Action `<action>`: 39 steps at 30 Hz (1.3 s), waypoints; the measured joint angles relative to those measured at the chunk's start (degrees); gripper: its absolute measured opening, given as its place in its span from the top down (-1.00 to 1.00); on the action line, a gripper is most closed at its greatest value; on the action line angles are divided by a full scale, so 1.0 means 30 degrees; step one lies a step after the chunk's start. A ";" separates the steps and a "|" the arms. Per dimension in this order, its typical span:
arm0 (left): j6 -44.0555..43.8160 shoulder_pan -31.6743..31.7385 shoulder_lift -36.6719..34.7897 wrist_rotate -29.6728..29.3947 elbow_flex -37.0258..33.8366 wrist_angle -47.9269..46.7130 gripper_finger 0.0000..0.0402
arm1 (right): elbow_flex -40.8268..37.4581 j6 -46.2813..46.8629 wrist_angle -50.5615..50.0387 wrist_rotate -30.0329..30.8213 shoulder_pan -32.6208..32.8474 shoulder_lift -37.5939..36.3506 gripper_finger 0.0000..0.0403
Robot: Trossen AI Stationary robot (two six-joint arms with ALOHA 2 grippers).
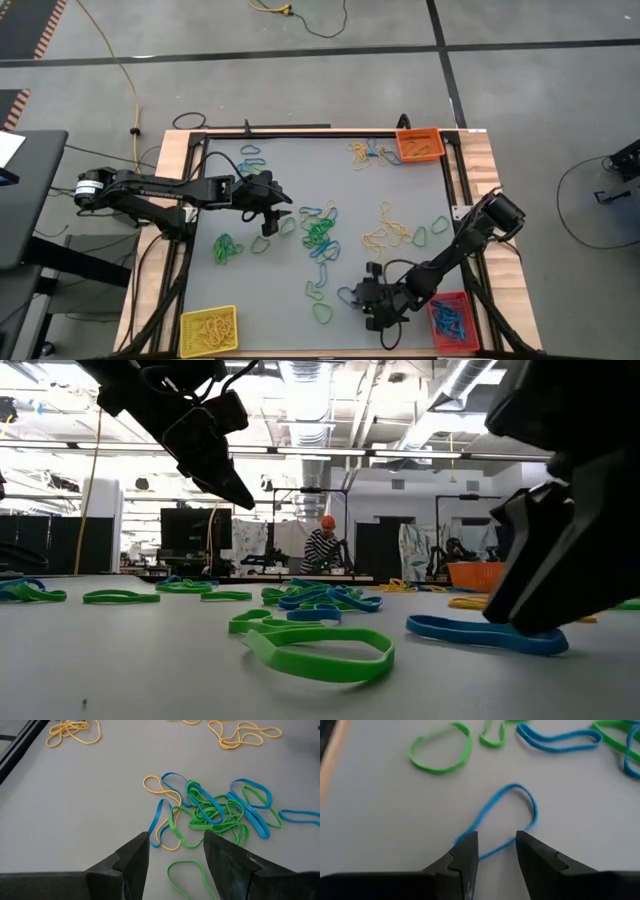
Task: Sort rubber bands into baskets
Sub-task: Put the blue rubber band into the red bin
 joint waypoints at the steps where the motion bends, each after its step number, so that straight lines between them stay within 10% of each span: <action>1: 0.0000 0.0000 0.0000 -0.0007 0.0000 0.0000 0.11 | -0.0011 0.0008 -0.0087 0.0000 -0.0011 0.0000 0.27; 14: 0.0000 0.0000 0.0003 -0.0003 0.0000 0.0000 0.11 | 0.0004 -0.0874 -0.0216 -0.0906 0.0006 0.0000 0.92; 25: 0.0000 0.0000 0.0000 -0.0003 0.0000 0.0000 0.11 | 0.1496 -0.3183 -0.1022 0.0664 0.0762 0.0000 0.92; 39: 0.0000 0.0000 0.0004 0.0001 0.0000 0.0000 0.11 | 0.5521 -0.1348 -1.0656 0.2084 0.2500 0.0000 0.92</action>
